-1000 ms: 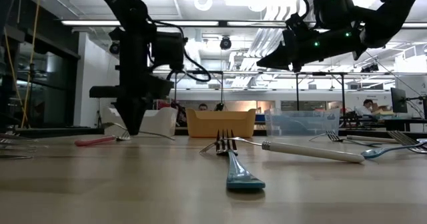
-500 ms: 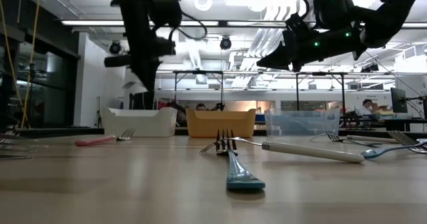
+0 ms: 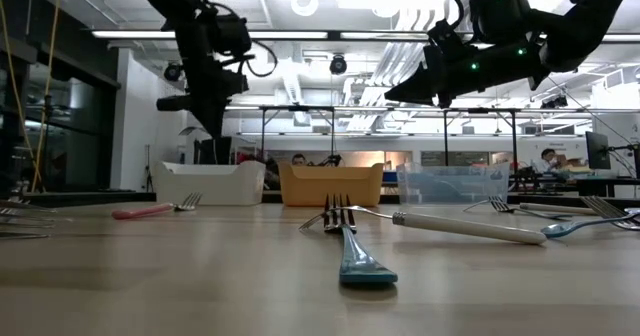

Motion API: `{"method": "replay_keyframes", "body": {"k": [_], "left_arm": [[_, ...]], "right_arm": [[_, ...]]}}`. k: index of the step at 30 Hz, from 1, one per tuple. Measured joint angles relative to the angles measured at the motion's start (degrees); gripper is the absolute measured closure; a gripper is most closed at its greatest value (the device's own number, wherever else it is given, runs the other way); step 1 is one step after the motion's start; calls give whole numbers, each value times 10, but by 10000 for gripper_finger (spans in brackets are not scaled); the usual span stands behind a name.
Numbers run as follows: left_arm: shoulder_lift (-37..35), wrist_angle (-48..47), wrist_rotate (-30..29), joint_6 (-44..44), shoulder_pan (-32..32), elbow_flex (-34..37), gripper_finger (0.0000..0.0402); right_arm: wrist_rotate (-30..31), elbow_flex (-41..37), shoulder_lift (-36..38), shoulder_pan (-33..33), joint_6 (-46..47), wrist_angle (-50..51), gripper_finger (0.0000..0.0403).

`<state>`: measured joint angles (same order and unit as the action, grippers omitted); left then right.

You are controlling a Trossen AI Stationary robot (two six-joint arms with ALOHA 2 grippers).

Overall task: Sort silverware by color (type)
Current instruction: Put the top left blue fork into the white bin

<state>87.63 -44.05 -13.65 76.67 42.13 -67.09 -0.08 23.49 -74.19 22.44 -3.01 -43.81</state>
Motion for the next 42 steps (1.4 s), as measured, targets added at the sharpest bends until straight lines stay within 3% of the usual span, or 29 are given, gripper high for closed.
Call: {"method": "replay_keyframes", "body": {"k": [8, 15, 42], "left_arm": [[61, 17, 45, -10, 18, 0, 395], [107, 37, 41, -4, 39, 0, 398], [139, 33, 9, -7, 73, 0, 398]], "right_arm": [[-1, 0, 0, 0, 0, -1, 403], [-1, 0, 0, 0, 0, 0, 403], [-1, 0, 0, 0, 1, 2, 403]]}}
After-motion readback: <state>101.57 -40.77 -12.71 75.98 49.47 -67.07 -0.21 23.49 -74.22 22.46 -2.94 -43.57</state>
